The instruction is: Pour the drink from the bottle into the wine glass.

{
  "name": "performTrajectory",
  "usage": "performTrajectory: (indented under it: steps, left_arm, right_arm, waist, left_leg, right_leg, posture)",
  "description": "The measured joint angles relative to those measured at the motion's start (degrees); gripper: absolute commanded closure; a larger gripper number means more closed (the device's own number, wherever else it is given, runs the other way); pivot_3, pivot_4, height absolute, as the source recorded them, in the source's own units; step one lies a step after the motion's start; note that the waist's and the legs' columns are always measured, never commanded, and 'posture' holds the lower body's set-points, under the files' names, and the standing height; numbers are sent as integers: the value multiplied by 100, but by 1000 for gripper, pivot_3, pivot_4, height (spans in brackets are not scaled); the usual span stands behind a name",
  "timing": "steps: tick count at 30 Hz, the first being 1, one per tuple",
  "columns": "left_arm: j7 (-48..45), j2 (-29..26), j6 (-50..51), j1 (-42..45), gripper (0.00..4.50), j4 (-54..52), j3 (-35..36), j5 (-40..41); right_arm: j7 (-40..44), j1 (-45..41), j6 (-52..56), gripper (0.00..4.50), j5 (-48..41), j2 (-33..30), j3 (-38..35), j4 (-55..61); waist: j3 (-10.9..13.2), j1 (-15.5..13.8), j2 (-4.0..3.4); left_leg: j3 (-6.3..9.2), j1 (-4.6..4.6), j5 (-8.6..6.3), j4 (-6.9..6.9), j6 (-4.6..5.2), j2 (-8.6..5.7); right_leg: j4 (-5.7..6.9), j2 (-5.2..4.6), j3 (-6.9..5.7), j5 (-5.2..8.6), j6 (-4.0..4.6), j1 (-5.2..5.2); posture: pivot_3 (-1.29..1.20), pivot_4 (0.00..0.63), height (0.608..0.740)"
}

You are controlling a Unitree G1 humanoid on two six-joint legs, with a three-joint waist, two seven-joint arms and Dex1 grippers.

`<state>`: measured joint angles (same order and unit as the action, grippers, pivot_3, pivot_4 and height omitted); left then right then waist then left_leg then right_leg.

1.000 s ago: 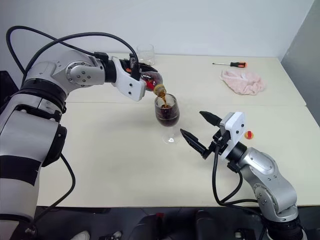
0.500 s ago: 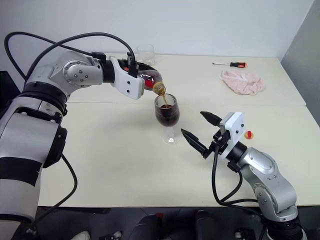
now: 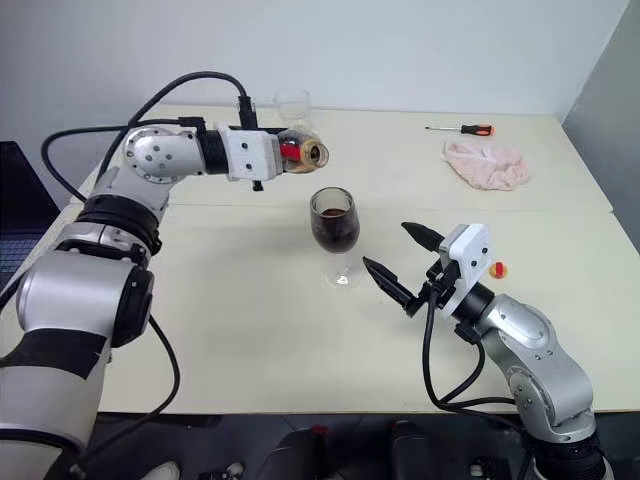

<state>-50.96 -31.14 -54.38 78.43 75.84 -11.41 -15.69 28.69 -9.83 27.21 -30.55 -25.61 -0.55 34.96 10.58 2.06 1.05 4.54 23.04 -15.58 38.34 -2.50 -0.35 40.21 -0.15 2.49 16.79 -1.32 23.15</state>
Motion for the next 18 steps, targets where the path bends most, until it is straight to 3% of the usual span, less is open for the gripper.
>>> performTrajectory:
  steps: [10, 18]
  left_arm:
    - [-338, 365, 1049, -176, 3452, -268, 800, 938]
    - [-22, 617, 2151, -651, 3452, -899, 1402, 1594]
  right_arm:
    - [-7, -3, 0, 0, 9, 35, -1, -3]
    - [19, 23, -9, 0, 12, 71, 12, 22]
  waist:
    - [0, -4, 0]
    - [0, -3, 0]
  left_leg:
    - [4, 6, -1, 38, 2, -1]
    - [11, 7, -1, 42, 2, 1]
  right_leg:
    - [24, 0, -1, 1, -1, 0]
    - [31, -1, 0, 1, -1, 2]
  posture:
    - [0, 150, 740]
    - [0, 150, 740]
